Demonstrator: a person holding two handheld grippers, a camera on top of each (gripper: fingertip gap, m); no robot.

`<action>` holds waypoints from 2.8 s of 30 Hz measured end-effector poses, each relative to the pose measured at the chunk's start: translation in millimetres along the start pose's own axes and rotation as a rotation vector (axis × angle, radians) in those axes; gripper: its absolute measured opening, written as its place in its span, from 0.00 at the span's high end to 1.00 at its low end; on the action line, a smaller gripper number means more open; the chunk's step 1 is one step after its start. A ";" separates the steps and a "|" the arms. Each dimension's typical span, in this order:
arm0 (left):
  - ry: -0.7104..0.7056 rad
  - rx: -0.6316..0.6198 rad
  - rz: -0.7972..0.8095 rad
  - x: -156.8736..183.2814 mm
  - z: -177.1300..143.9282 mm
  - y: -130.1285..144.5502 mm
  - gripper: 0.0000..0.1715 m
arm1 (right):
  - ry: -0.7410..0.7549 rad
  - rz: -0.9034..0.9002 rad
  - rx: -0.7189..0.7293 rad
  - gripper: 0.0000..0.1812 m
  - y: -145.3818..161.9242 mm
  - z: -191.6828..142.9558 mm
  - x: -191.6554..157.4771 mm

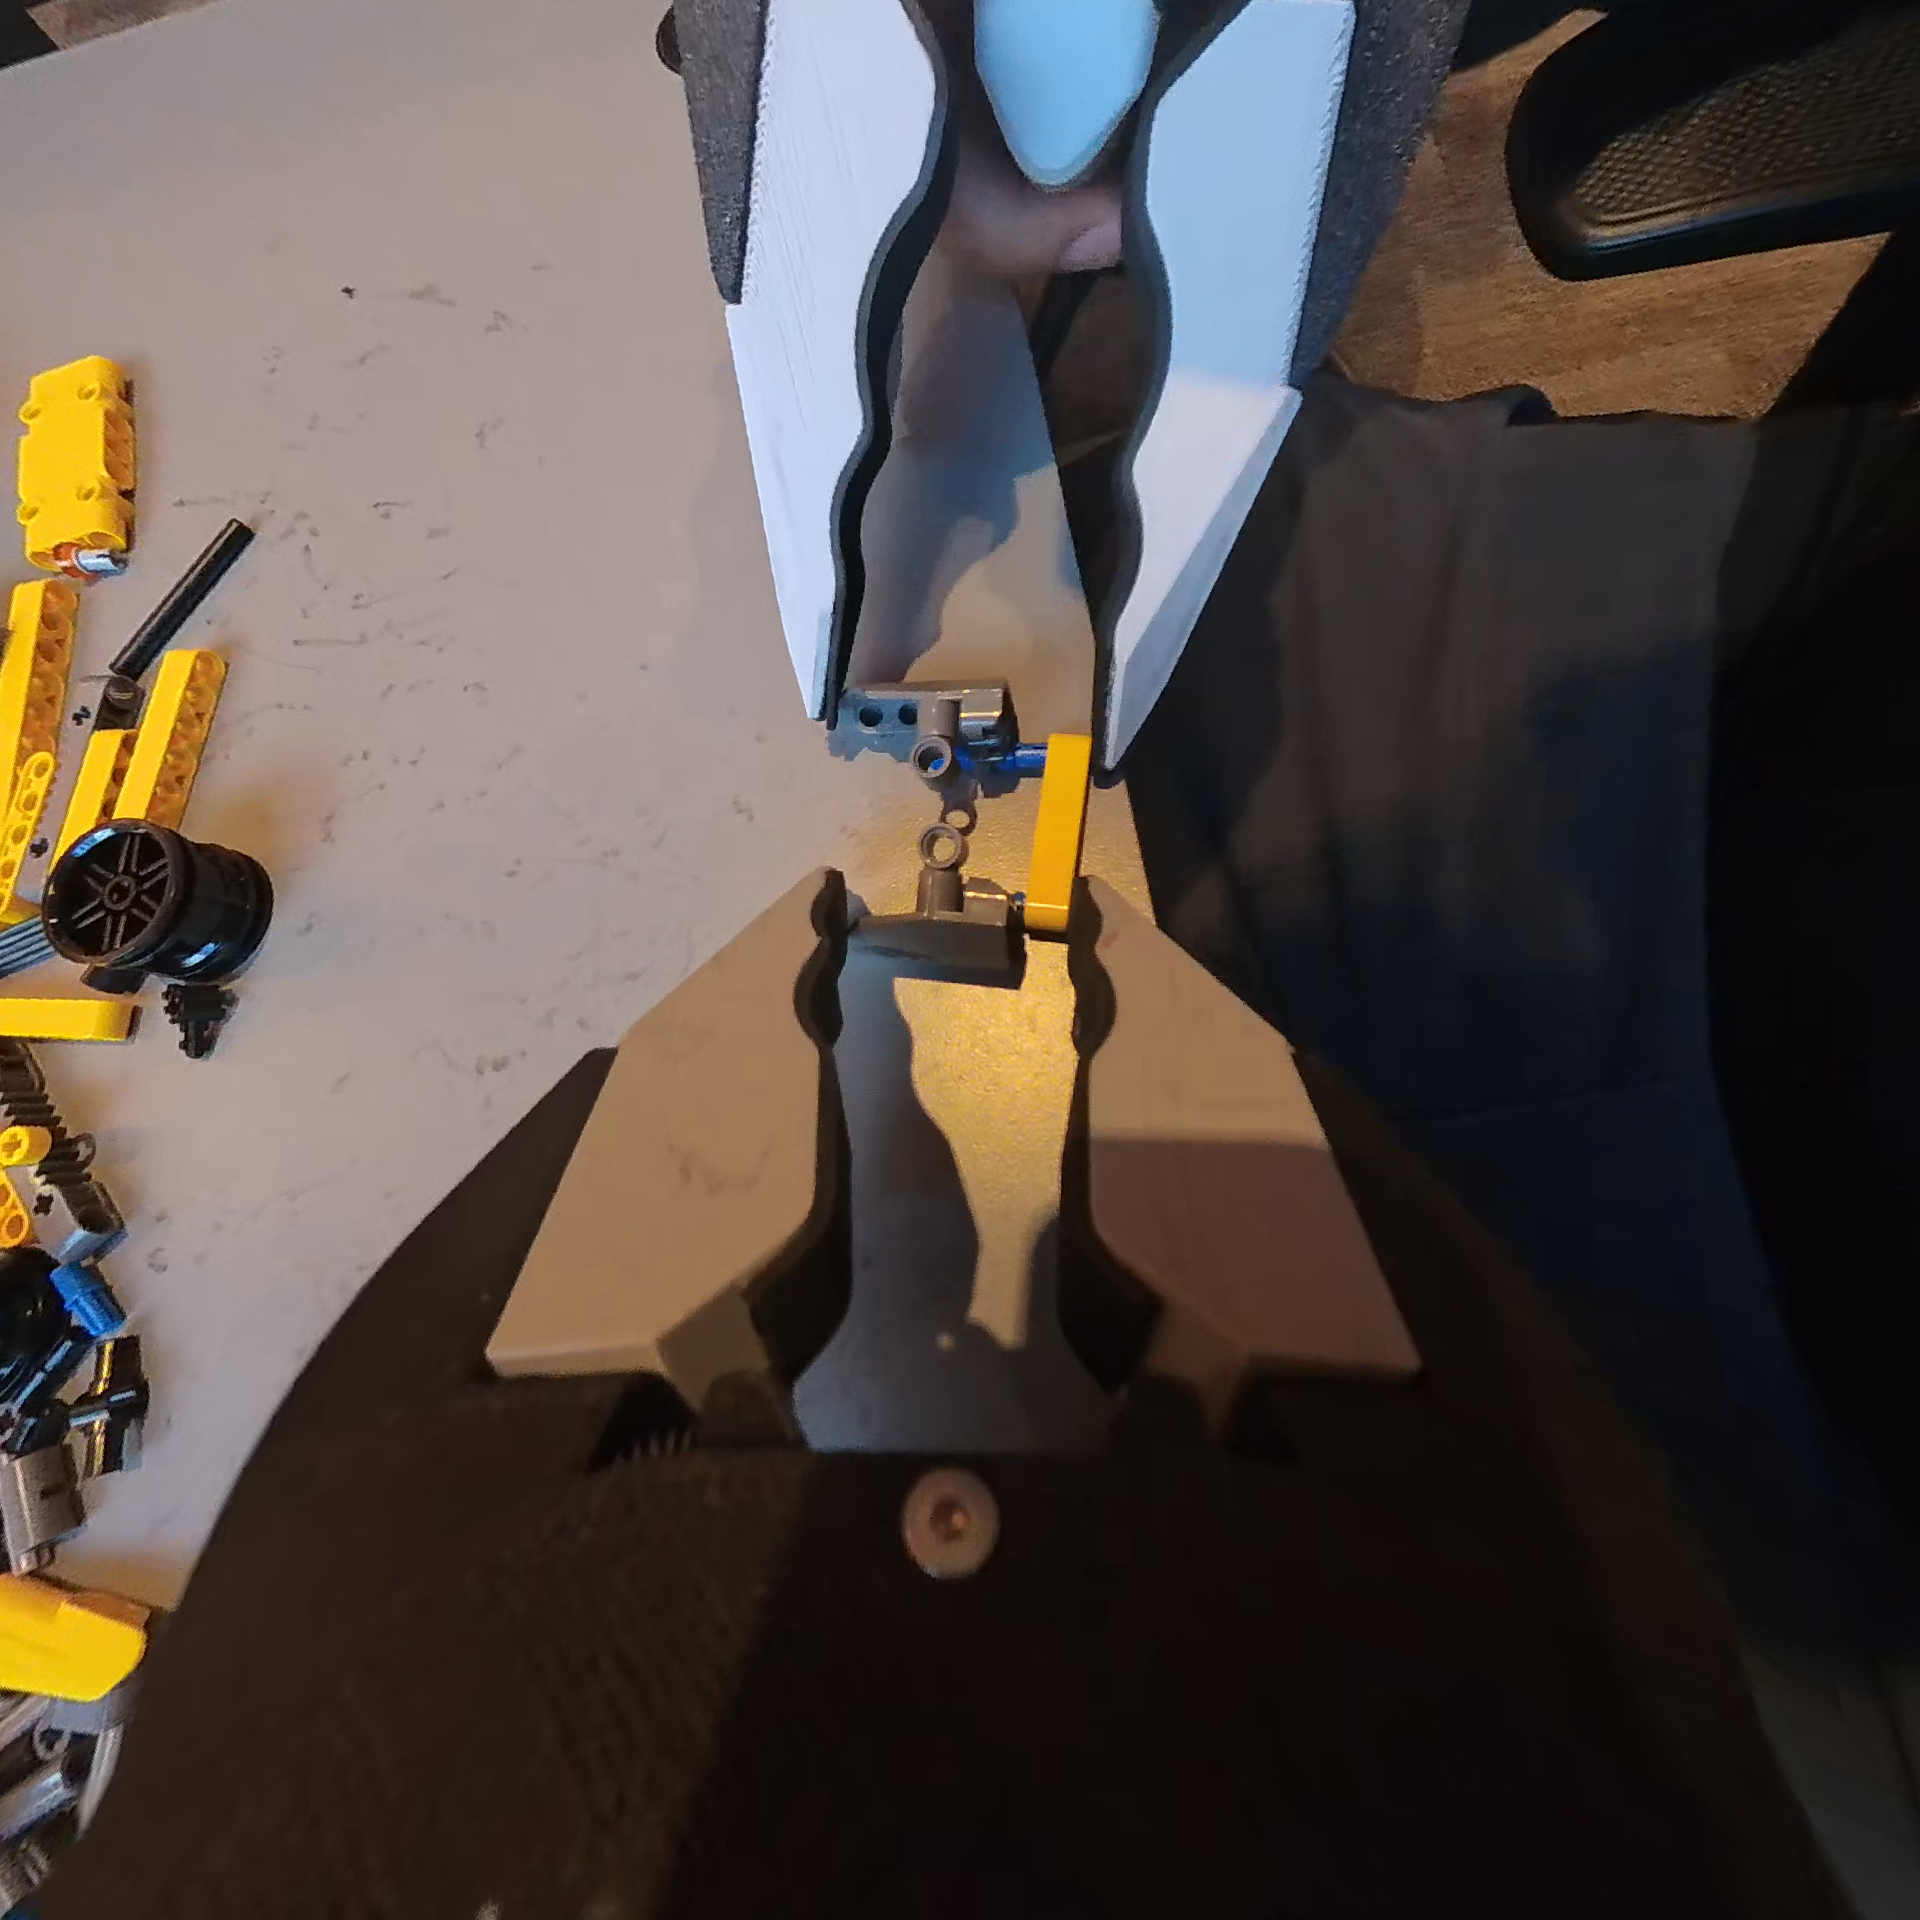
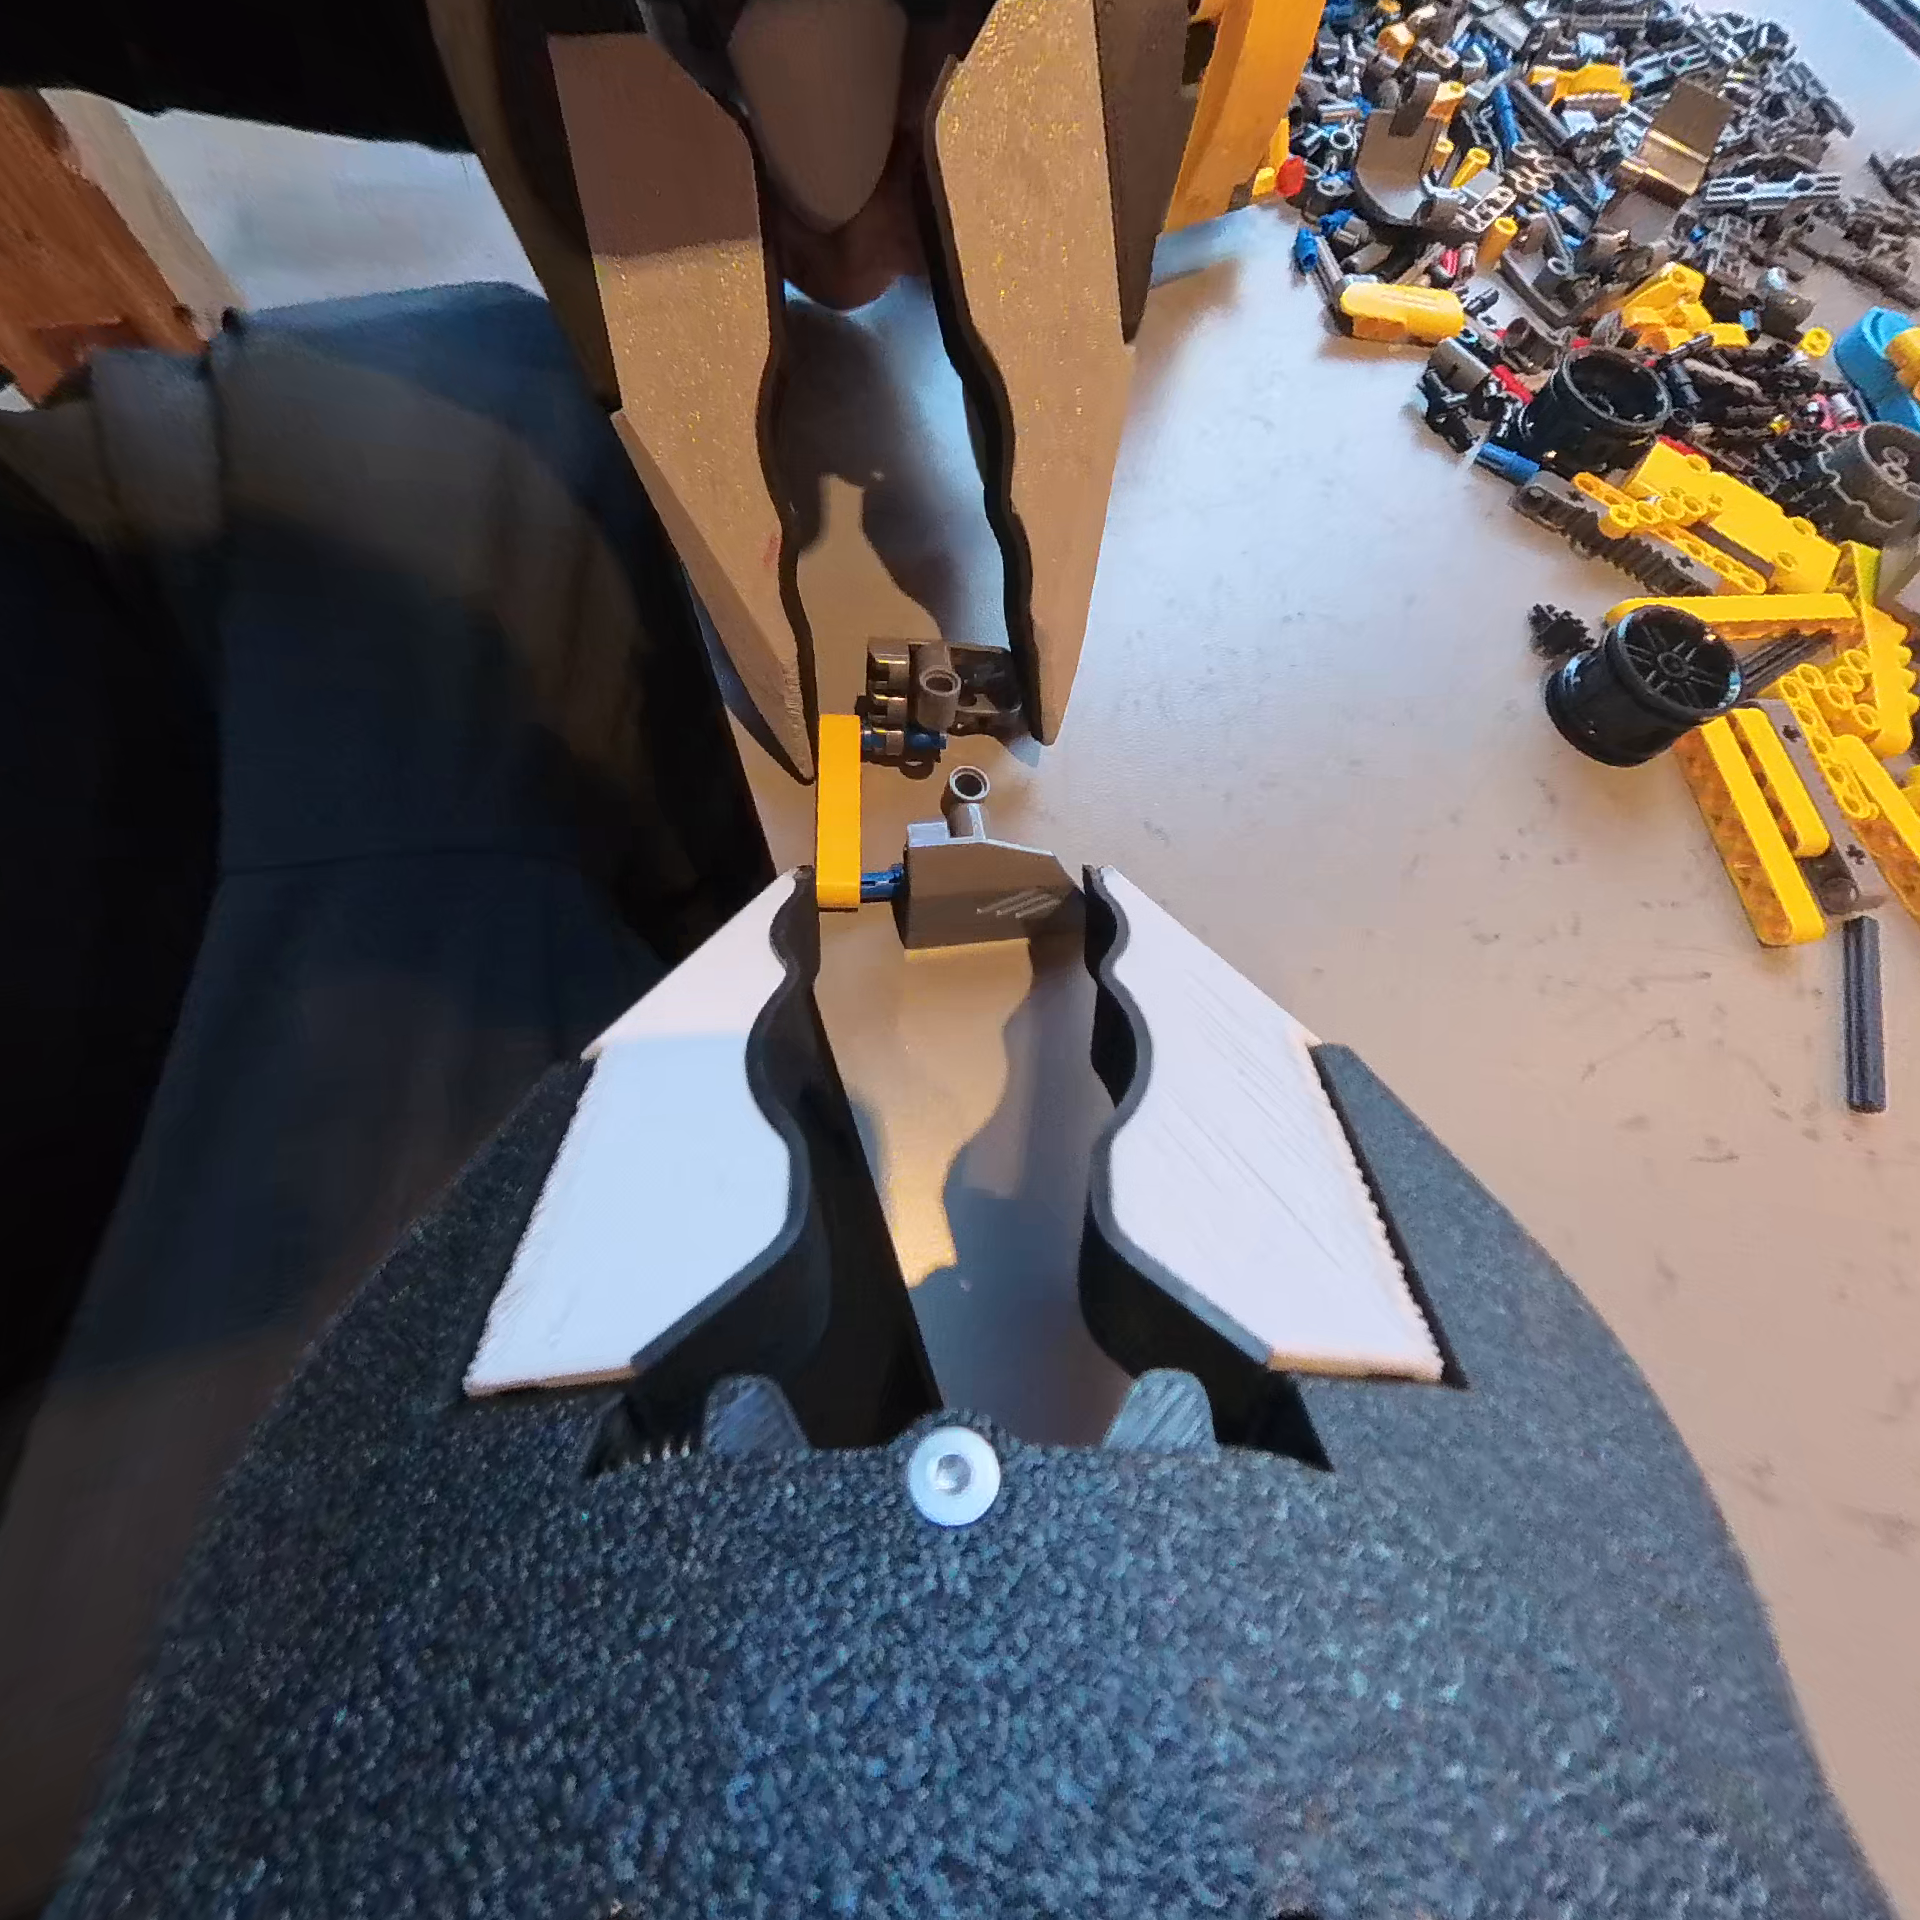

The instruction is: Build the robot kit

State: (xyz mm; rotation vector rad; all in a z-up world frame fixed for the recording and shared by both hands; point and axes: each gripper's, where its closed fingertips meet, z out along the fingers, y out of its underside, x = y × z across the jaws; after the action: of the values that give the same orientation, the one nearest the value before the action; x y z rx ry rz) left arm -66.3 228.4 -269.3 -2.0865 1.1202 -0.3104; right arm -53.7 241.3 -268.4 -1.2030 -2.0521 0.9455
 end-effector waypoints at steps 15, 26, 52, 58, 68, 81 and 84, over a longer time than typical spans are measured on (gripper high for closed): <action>-0.051 0.035 -0.005 1.6 -1.6 0.1 0.76 | 0.017 -0.055 0.014 0.74 -1.0 0.3 -2.2; -0.041 0.037 -0.015 3.8 -3.6 1.7 0.77 | 0.025 -0.116 0.005 0.75 -4.5 2.1 -5.0; -0.009 0.047 0.014 -1.8 -7.3 6.0 0.76 | 0.049 -0.004 0.039 0.66 -7.4 4.3 3.6; 0.022 0.050 0.011 -1.2 -8.3 6.2 0.68 | -0.059 0.089 0.126 0.65 -18.3 -11.9 5.3; -0.099 -0.001 -0.013 -29.5 -14.8 15.6 0.65 | -0.075 0.129 -0.012 0.68 -12.4 -7.8 29.5; -0.367 -0.143 -0.327 -14.4 -47.6 34.2 0.72 | -0.046 0.057 -0.108 0.99 9.7 -5.7 2.4; -0.306 -0.093 -0.372 -1.4 -42.1 27.0 0.72 | -0.035 0.066 -0.110 0.92 7.7 -10.3 2.4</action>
State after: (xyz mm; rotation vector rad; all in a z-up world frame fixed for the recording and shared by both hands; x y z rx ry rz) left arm -105.6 199.4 -258.5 -2.3261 0.5750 -0.1068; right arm -43.1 249.0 -268.2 -1.3277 -2.1279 0.8994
